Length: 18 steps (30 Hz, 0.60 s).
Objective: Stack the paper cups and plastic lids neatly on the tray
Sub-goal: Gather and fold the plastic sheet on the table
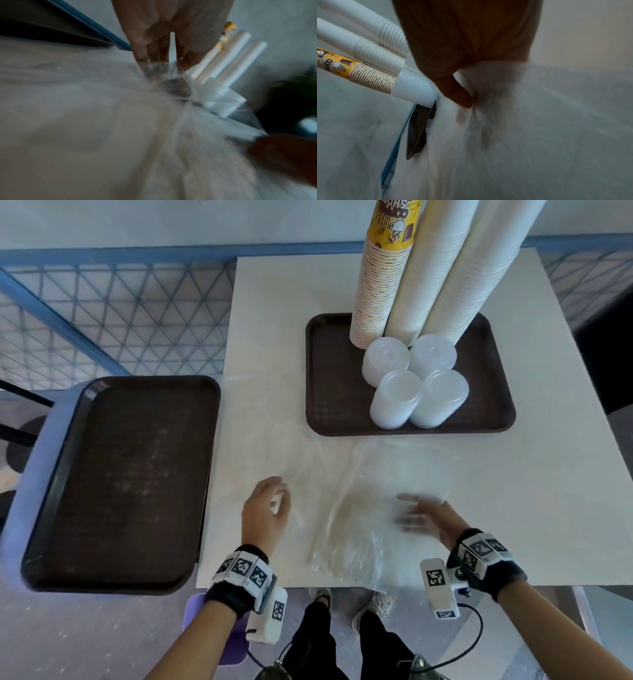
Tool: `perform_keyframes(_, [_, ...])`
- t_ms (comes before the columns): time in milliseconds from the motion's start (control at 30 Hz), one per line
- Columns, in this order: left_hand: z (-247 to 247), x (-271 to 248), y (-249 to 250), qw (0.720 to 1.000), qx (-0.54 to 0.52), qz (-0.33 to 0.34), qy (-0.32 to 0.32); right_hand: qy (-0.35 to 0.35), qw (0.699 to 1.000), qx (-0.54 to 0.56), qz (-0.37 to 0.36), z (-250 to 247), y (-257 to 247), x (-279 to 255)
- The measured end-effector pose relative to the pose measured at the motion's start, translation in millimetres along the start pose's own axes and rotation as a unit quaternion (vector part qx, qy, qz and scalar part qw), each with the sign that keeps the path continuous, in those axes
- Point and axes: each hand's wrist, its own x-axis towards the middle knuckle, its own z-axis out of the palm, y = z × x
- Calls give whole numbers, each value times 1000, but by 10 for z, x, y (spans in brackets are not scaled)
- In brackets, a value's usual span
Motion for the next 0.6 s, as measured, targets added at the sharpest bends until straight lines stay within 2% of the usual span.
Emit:
perform_keyframes(67, [107,-59,139,996,4,59,-70,-15,1000,8,5,96,-8,21])
perform_keyframes(133, [258,-137,296,985,13,83,-154,-30,999,19,11,178,-22,33])
perform_keyframes(200, [444,-209,431,973,26,102,-205,-33,998,44,18,238,-25,31])
perform_keyframes(333, [770,-269,602,959,53,85,-266,-21,987,158,21,264,-25,12])
perform_keyframes(467, [909,-275,633,927,99,63,-357,-35,984,173,4,271,12,-6])
perform_keyframes(533, [880,-249,616,920,84,81,-373,-28,994,109,-4,294,46,27])
perform_keyframes(600, [771,-190,566,934,60,99,-339,6,997,75,-28,307,54,48])
